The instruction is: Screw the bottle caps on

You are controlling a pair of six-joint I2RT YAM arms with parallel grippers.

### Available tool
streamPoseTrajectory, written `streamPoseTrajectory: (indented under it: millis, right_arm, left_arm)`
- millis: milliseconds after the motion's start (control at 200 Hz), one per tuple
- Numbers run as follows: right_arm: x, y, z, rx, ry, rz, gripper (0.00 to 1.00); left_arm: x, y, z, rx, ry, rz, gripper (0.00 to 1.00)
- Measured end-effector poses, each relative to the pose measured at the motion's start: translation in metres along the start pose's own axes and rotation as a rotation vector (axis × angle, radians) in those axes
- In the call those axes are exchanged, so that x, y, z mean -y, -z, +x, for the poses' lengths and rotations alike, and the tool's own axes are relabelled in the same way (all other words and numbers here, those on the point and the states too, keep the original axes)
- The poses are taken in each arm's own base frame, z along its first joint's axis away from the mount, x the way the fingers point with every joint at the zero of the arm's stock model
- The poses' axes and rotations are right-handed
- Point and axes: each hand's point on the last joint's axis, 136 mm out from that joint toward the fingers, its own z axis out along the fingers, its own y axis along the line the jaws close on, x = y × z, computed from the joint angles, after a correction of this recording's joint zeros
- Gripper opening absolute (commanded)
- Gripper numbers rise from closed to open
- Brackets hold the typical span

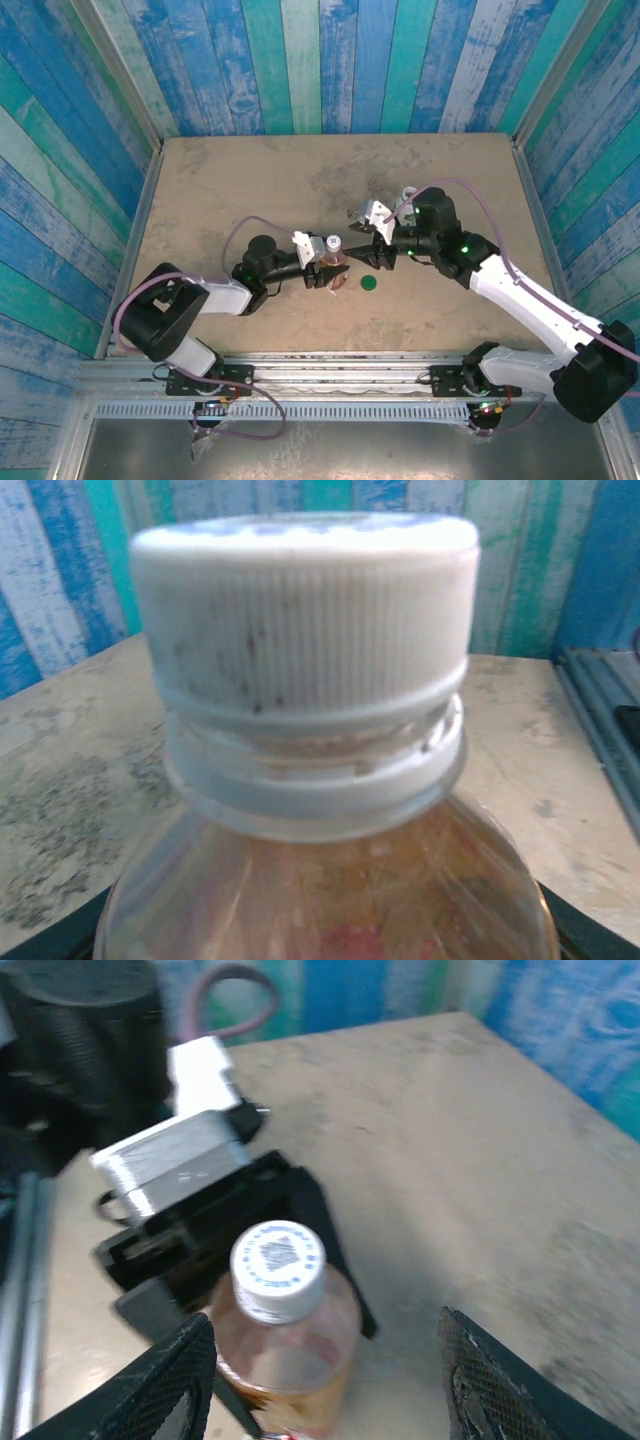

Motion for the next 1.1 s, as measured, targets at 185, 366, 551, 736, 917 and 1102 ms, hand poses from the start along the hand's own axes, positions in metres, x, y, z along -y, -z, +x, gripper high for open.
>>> streamPoseTrajectory:
  millis: [185,366,551,736,917,1102]
  right_arm:
    - [-0.021,-0.007,-0.012,0.036,0.011,-0.188,0.5]
    - [-0.029,-0.012,-0.012,0.047,0.016,-0.272,0.47]
    - [-0.032,-0.019,-0.015,0.046,0.029,-0.297,0.49]
    - [-0.033,-0.025,-0.011,0.031,0.025,-0.31,0.39]
    - [-0.033,-0.026,-0.01,0.028,0.024,-0.31,0.3]
    - [-0.021,-0.032,-0.009,0.004,-0.012,-0.223,0.21]
  left_arm:
    - [0.016,0.003,-0.007,0.003,0.003,0.086,0.67]
    - [0.024,0.007,-0.014,0.013,-0.002,0.123,0.67]
    - [0.03,0.008,-0.015,0.009,0.005,0.155,0.68]
    - [0.034,0.01,-0.021,0.024,-0.01,0.171,0.68]
    - [0.035,0.011,-0.023,0.027,-0.016,0.174,0.67]
    - [0.021,0.009,-0.021,0.015,-0.005,0.092,0.66]
